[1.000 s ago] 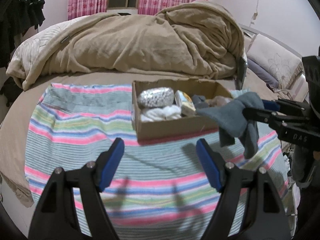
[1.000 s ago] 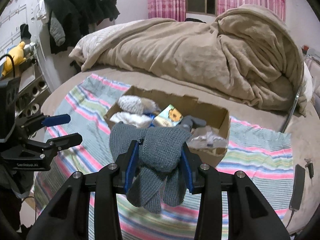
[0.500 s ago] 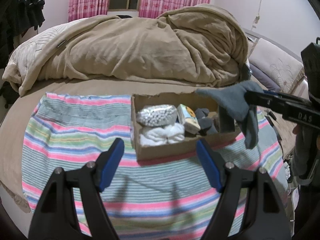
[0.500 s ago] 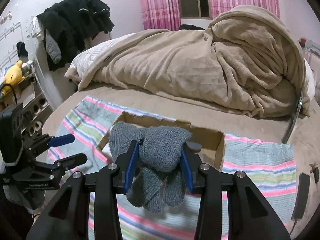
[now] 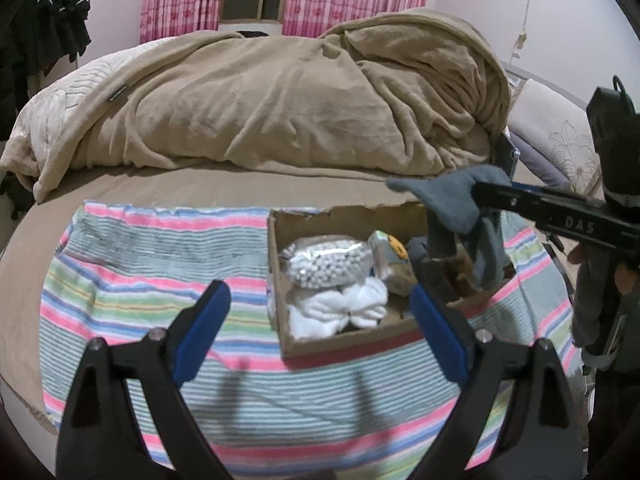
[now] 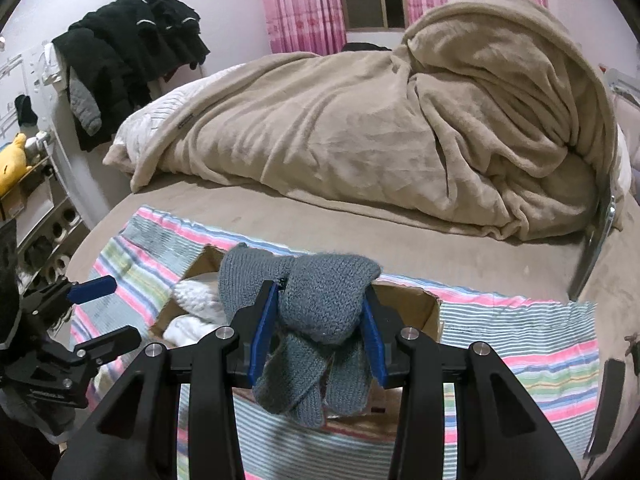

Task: Organize objects
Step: 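Lower the grey mitten into the box and open the right tool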

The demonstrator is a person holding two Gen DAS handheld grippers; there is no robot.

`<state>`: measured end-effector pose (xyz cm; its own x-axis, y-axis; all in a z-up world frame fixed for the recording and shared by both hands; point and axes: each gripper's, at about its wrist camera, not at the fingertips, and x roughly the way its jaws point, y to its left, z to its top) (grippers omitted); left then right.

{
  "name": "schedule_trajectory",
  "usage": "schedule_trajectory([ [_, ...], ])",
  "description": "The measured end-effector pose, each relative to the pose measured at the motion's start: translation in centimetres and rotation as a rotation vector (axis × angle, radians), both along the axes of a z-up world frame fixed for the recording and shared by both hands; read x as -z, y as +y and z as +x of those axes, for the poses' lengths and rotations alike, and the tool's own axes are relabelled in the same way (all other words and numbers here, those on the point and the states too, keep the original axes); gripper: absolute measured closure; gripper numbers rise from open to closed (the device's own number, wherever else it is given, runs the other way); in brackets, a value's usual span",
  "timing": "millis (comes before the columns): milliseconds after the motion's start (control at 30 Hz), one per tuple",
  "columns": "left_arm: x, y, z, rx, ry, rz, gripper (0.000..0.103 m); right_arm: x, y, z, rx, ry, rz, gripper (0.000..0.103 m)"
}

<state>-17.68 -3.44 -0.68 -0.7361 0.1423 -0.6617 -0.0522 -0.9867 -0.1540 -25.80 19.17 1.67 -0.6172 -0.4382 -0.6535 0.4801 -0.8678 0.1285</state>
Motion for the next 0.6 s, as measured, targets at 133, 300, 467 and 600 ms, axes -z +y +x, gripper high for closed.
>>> schedule_trajectory([
  [133, 0.3, -0.1, -1.1, 0.0, -0.008, 0.006, 0.01, 1.1, 0.0, -1.0, 0.013, -0.02, 0.004, 0.061],
  [300, 1.1, -0.1, -2.1, 0.001, -0.022, 0.004, 0.01, 2.5, -0.2, -2.1, 0.027, -0.043, 0.016, 0.061],
  [467, 1.9, -0.3, -2.8, -0.006, -0.034, 0.009, 0.01, 4.1, -0.4, -2.9, 0.037, -0.071, 0.024, 0.061],
  [600, 2.2, -0.3, -3.0, -0.005, -0.032, 0.013, 0.01, 5.5, -0.6, -3.6, 0.042, -0.099, 0.039, 0.061],
])
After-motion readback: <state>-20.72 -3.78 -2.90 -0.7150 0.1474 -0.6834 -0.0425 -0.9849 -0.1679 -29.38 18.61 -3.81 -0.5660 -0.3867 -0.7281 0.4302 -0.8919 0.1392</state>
